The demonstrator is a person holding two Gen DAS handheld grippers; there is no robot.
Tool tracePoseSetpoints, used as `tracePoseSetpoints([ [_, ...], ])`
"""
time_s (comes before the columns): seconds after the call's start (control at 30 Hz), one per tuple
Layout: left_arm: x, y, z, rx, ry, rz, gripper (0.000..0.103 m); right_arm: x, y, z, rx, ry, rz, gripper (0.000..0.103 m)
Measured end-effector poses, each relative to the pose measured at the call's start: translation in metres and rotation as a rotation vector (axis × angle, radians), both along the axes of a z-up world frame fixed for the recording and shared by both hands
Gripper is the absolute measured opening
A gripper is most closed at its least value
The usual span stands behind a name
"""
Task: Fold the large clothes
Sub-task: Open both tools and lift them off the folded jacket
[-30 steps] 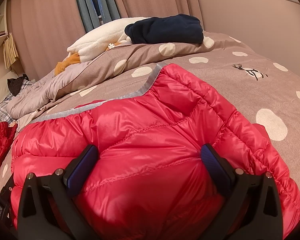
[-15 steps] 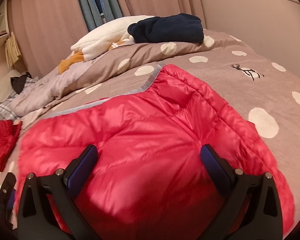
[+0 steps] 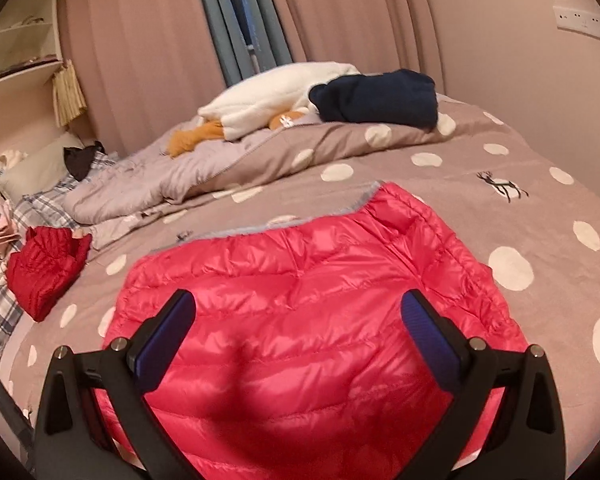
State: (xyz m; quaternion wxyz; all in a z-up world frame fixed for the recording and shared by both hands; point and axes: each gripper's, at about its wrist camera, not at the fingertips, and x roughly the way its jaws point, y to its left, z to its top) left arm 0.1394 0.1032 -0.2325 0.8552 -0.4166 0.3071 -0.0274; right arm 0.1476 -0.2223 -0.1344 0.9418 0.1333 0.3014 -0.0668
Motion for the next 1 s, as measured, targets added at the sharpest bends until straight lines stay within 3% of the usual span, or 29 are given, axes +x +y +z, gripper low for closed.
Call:
tracePoseSetpoints([
  [0.1,0.007,-0.013,0.0,-0.033,-0.003,-0.079,0.102,0.002,-0.007,-0.004,0.007,0.02,-0.036,0.103],
  [0.2,0.014,-0.022,-0.002,-0.161,-0.033,-0.187,0.102,0.001,-0.013,-0.006,0.016,0.021,-0.062,0.103],
  [0.33,0.016,-0.028,-0.001,-0.168,-0.019,-0.19,0.102,0.003,-0.022,-0.011,0.026,0.046,-0.082,0.103],
  [0.43,0.014,-0.029,-0.003,-0.226,-0.007,-0.222,0.102,0.004,-0.026,-0.015,0.037,0.06,-0.093,0.103],
  [0.5,0.009,-0.026,-0.006,-0.191,0.023,-0.157,0.101,0.006,-0.029,-0.018,0.042,0.074,-0.101,0.103],
  [0.6,-0.006,-0.021,-0.006,-0.182,-0.021,-0.043,0.1,0.007,-0.035,-0.023,0.053,0.098,-0.112,0.103],
  [0.7,-0.015,-0.02,-0.004,-0.126,0.036,0.032,0.1,0.005,-0.043,-0.025,0.056,0.107,-0.132,0.103],
  [0.8,-0.038,-0.022,-0.003,-0.106,-0.04,0.125,0.1,0.002,-0.053,-0.027,0.07,0.116,-0.17,0.103],
  [0.83,-0.037,-0.026,-0.003,-0.108,-0.038,0.1,0.1,0.001,-0.056,-0.028,0.082,0.117,-0.173,0.103],
  [0.93,-0.018,-0.046,-0.004,-0.151,-0.012,-0.105,0.1,0.0,-0.059,-0.03,0.107,0.116,-0.167,0.103],
  [1.0,-0.012,-0.057,-0.005,-0.187,-0.038,-0.156,0.101,0.001,-0.058,-0.031,0.113,0.119,-0.166,0.103],
])
